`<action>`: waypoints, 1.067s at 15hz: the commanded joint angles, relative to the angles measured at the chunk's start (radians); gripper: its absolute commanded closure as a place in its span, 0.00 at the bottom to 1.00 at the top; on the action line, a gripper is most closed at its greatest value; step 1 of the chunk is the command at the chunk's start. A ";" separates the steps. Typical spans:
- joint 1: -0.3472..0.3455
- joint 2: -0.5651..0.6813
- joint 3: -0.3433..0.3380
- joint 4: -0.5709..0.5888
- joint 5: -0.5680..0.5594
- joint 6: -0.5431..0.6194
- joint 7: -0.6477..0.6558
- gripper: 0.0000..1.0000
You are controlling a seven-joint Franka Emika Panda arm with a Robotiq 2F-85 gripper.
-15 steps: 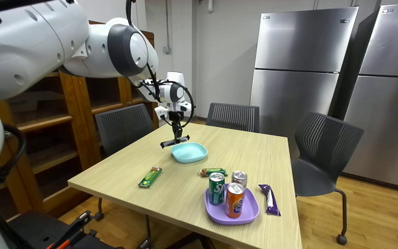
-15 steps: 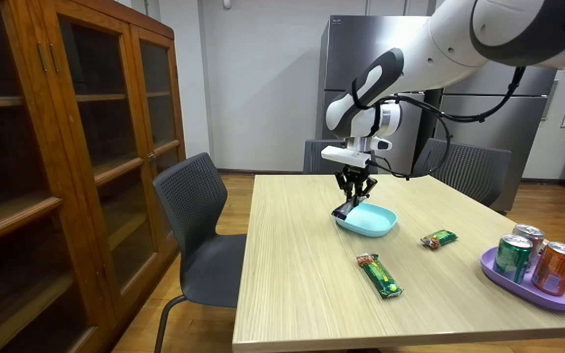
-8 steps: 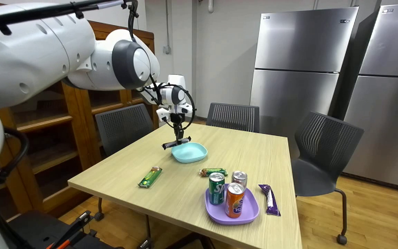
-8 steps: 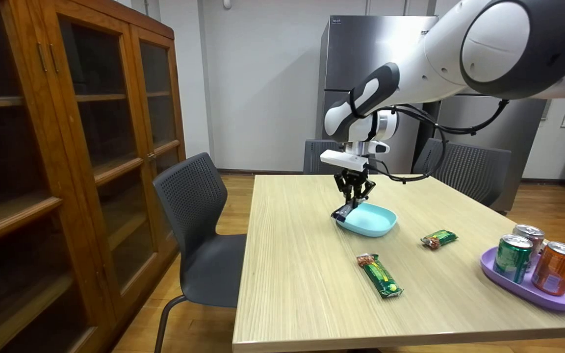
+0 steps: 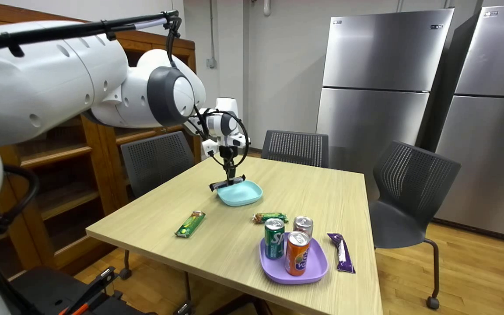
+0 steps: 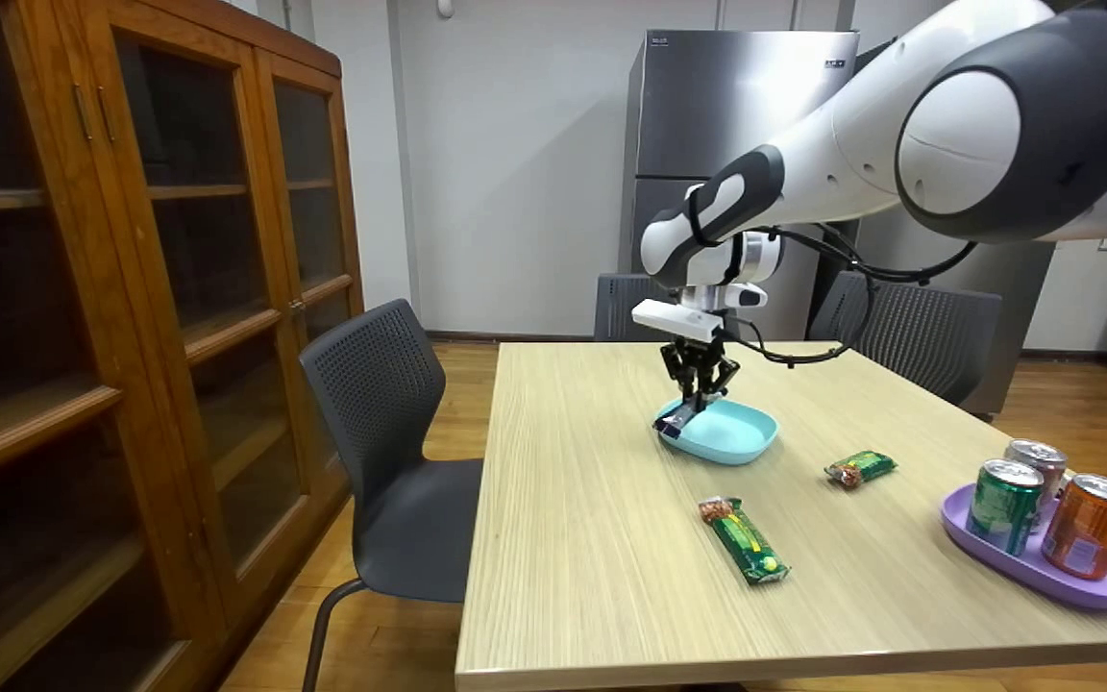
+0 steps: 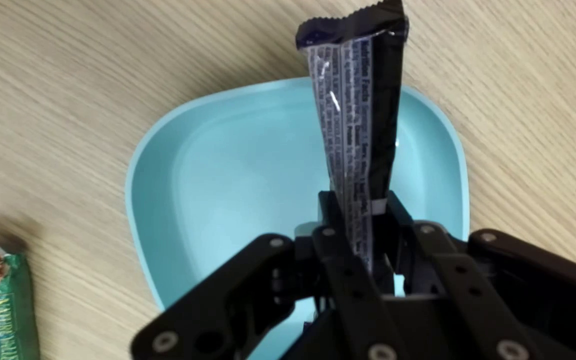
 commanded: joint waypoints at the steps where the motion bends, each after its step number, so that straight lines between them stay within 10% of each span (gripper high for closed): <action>1: -0.006 0.056 0.002 0.108 -0.002 -0.065 0.037 0.94; 4: -0.005 0.081 -0.001 0.141 -0.006 -0.084 0.050 0.94; 6: -0.005 0.090 -0.001 0.160 -0.007 -0.100 0.054 0.49; 12: 0.006 0.060 -0.005 0.159 -0.004 -0.121 0.040 0.05; 16: 0.018 0.015 -0.001 0.132 -0.005 -0.174 0.023 0.00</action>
